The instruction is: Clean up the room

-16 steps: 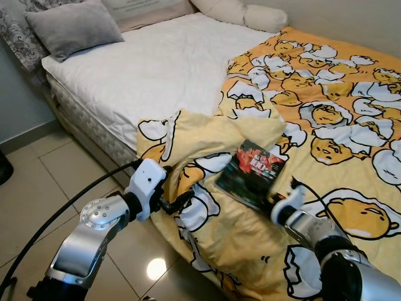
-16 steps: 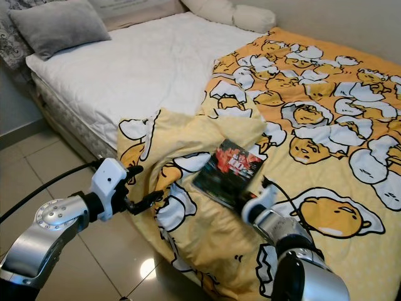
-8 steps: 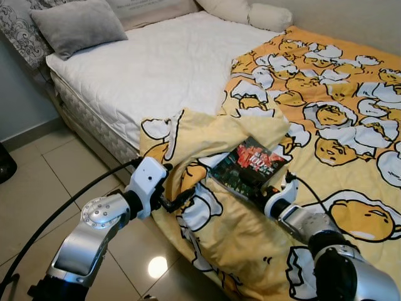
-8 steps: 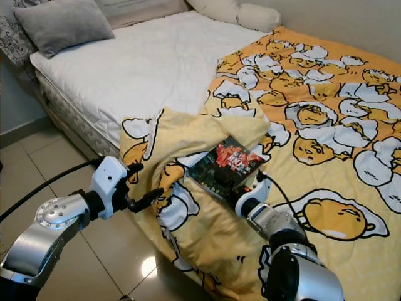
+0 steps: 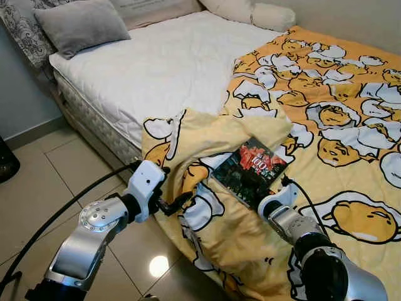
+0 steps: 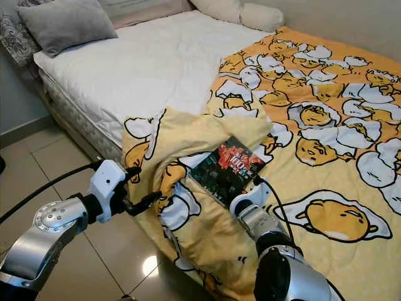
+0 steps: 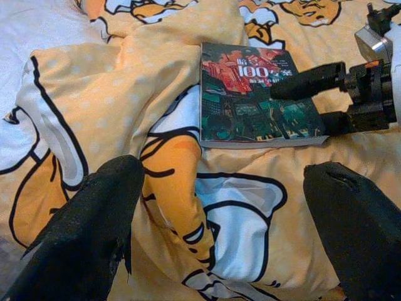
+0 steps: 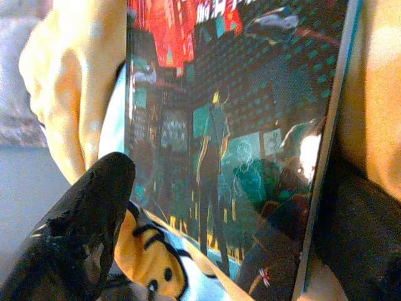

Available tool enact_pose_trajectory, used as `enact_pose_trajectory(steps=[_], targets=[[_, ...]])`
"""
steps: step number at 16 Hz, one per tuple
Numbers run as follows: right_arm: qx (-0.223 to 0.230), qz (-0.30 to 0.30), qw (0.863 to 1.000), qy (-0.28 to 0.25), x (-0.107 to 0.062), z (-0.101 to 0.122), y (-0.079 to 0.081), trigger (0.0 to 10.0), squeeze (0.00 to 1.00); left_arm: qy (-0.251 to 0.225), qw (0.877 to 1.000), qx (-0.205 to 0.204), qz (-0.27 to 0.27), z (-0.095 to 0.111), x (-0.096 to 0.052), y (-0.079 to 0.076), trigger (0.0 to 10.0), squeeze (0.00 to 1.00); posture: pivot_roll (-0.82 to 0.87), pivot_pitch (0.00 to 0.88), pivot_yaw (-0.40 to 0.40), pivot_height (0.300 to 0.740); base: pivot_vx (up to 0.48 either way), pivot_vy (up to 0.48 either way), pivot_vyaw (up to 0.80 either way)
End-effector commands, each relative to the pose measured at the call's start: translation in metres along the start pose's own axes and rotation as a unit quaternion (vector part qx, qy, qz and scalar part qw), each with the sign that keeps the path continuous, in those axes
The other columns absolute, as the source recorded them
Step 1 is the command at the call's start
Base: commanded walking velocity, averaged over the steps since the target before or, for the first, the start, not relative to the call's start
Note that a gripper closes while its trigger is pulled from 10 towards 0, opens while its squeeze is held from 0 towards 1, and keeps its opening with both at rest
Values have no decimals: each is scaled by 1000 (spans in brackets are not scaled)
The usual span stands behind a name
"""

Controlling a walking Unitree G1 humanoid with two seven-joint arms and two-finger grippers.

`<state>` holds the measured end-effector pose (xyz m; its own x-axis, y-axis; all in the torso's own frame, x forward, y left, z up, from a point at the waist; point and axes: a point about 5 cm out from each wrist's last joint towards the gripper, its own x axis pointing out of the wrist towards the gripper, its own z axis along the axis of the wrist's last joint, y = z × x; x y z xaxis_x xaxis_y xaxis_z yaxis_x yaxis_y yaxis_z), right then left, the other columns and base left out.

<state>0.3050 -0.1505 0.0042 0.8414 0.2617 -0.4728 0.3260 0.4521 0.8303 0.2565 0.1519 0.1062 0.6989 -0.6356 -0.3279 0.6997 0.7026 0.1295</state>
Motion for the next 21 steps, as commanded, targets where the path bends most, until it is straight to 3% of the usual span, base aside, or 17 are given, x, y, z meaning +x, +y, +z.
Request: enact_pose_trajectory(steps=[1,2,3,4,9,18,21], targets=[[27,29,999,-27,4,7,14,10000,0,-1,1000,7,2,2,-2,3,10000,686,-5,0,6,740,0,0,0],[53,51,996,-41,4,11,17,10000,0,-3,1000,7,1,4,-2,2,10000,686,-2,0,6,740,0,0,0],[64,57,995,-48,3,13,18,3490,0,-3,1000,7,0,4,-2,2,10000,686,1,0,5,740,0,0,0],[68,62,994,-54,3,14,18,0,0,-4,1000,8,0,4,-2,2,10000,682,2,0,5,740,0,0,0],[81,79,992,-53,5,13,23,0,0,-3,1000,8,-2,3,-3,1,10000,686,6,0,4,740,0,0,0],[52,68,996,-28,4,6,20,0,0,-5,1000,5,-6,4,-1,-3,10000,690,13,0,-12,740,0,0,0],[47,66,996,-28,4,7,19,0,0,-7,999,-12,-30,3,-1,-9,10000,694,10,0,-10,740,0,0,0]])
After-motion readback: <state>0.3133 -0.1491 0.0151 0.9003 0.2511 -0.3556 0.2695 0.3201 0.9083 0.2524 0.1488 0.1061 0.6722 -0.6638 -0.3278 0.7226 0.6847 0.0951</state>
